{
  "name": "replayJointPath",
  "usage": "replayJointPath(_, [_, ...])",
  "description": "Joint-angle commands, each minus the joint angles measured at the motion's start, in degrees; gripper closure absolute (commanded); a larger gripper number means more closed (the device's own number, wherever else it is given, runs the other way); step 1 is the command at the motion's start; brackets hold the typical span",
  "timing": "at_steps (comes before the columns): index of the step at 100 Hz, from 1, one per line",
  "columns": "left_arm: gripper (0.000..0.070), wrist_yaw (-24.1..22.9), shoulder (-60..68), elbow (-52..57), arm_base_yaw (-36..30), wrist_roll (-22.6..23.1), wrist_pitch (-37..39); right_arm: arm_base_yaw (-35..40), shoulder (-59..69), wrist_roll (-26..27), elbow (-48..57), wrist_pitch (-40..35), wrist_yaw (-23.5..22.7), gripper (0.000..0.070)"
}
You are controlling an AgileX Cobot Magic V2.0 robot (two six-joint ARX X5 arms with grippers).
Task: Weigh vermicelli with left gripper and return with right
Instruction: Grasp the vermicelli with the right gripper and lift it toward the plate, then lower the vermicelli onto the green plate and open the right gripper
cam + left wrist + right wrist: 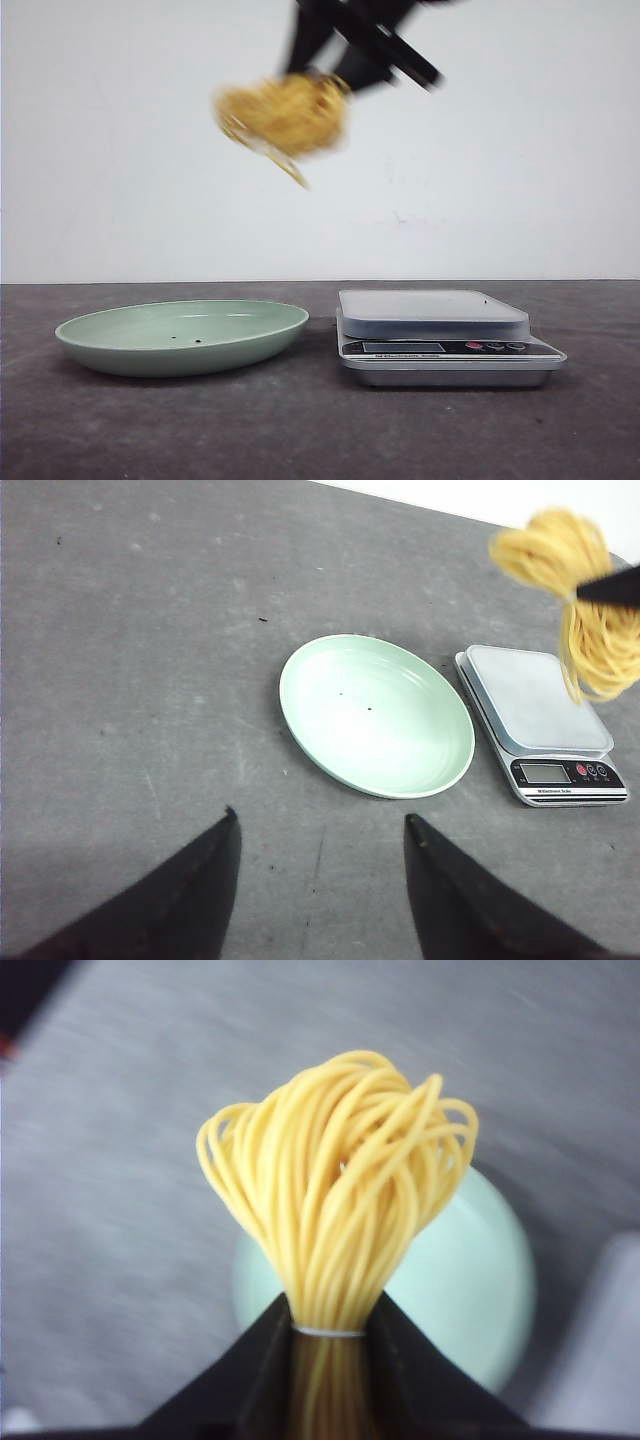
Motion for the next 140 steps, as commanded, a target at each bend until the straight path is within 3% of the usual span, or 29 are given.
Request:
replayJointPath(1, [0.0404,-0.2,0.2,0.7,-0.4,0.6,0.4,2.1,1.6,1.9,2.6,2.8,1.7,0.07])
replayJointPath(30, [0.0404,-0.2,0.2,0.7,-0.4,0.6,0.4,4.0,9.4,6.2,4.5,8.5,2.6,0.07])
replayJointPath(79, [0.0404,-0.3,0.2,0.7,-0.4,0.6,0.4,3.7,27.5,9.1,5.3,11.7,0.7,0.07])
replayJointPath(105, [0.0404,-0.3,0.2,0.7,-0.4,0.6,0.0,3.7,29.4,9.2,5.3,13.9,0.1,0.0699])
replayJointPath(111, [0.0404,-0.3,0.2,0.7,-0.4,0.6,0.0,3.7,29.3,9.2,5.4,14.4,0.0,0.064])
replayJointPath(124, [0.0404,-0.3,0.2,0.7,-0.4,0.6,0.0,3.3,29.2,9.0,6.1,14.6,-1.1,0.0327])
replayJointPath(140, [0.0404,-0.3,0.2,0.7,-0.4,0.6,0.0,2.0,25.9,6.4,7.2,13.1,-1.2,0.0302])
